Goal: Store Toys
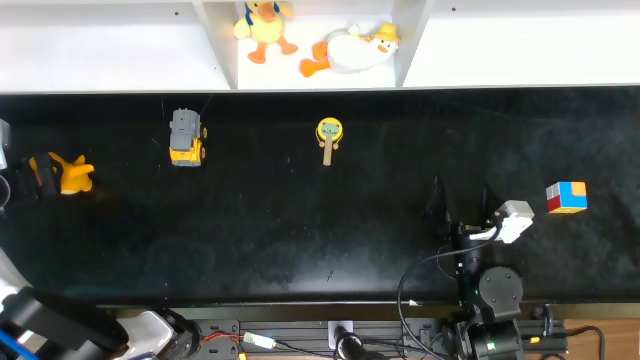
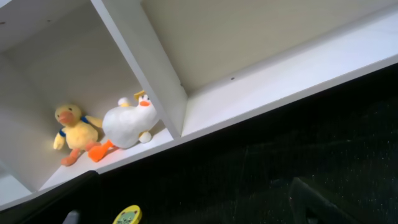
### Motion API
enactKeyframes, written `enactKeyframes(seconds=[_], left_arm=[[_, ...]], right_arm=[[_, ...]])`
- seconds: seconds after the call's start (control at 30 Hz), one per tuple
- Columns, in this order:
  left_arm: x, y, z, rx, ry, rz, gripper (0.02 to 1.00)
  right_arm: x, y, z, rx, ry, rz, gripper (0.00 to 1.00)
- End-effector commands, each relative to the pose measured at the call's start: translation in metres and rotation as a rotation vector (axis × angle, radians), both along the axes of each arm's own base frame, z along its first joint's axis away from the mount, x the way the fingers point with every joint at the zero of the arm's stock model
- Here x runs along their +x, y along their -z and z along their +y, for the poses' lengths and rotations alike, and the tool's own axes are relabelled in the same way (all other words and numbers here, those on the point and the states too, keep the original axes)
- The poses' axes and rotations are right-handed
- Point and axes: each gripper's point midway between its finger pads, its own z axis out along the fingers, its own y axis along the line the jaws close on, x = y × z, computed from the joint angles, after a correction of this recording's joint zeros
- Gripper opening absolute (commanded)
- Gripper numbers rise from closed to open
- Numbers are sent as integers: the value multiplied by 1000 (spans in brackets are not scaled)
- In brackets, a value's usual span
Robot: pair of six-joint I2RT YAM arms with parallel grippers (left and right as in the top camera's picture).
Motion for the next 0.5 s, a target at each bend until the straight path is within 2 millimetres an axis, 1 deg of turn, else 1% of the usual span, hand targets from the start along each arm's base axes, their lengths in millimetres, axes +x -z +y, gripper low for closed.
enactKeyframes(seconds=[0.03,0.1,0.23,0.37,0.5], left_arm=[[-3,9,7,5,9,17,998],[-2,14,7,-3,18,28,998],[1,22,6,-31,26,28,954],[2,29,7,-47,27,39,934],[2,42,5,-74,31,47,923]], right_arm=[[0,4,1,0,-4,2,993],[0,4,1,0,-4,2,996],[0,4,1,0,-4,2,998],[0,4,1,0,-4,2,998],[0,4,1,0,-4,2,993]])
